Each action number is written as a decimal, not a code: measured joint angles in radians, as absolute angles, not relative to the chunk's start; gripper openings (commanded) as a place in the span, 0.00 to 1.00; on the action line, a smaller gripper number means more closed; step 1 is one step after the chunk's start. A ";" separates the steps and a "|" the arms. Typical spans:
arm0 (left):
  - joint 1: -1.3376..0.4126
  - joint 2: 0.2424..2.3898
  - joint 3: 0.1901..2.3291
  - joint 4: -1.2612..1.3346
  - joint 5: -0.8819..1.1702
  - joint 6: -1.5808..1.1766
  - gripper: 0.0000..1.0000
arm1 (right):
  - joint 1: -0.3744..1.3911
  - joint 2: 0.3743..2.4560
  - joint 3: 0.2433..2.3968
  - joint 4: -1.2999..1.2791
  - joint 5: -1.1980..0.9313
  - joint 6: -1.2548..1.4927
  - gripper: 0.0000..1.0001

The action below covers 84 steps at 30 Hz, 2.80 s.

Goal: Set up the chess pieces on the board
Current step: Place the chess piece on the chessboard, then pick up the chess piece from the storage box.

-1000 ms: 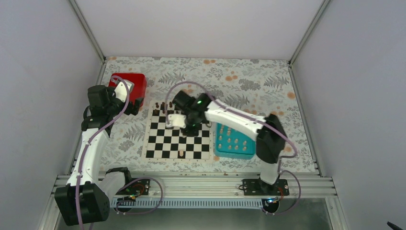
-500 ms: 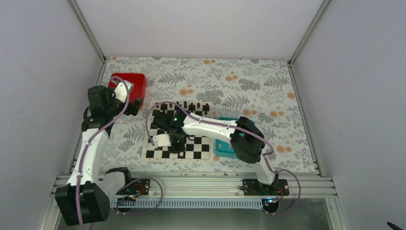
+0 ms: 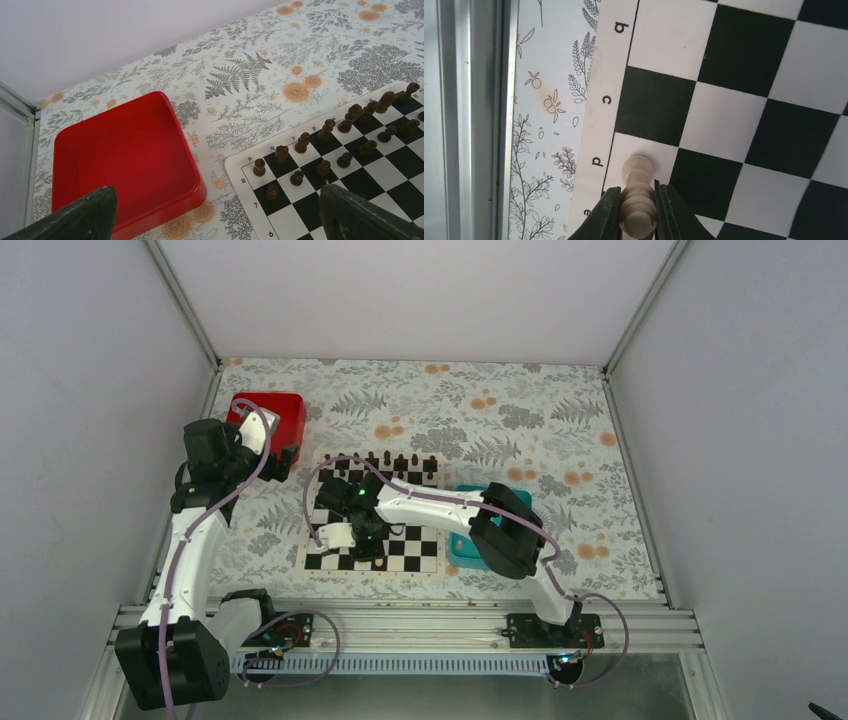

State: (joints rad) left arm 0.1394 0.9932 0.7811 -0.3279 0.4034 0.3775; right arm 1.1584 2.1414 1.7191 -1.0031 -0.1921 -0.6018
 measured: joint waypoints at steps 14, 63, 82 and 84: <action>0.140 0.993 0.780 -0.328 0.403 0.377 1.00 | 1.164 2.157 1.710 -0.990 -0.192 -0.602 0.20; 0.147 0.963 0.780 -0.328 0.421 0.377 1.00 | 0.324 1.277 0.801 -0.743 -0.159 -0.683 0.46; 0.155 0.959 0.780 -0.328 0.423 0.377 1.00 | 0.284 1.438 0.790 -0.585 -0.145 -0.691 0.44; 0.155 0.959 0.780 -0.328 0.423 0.377 1.00 | 0.280 1.450 0.791 -0.574 -0.148 -0.692 0.42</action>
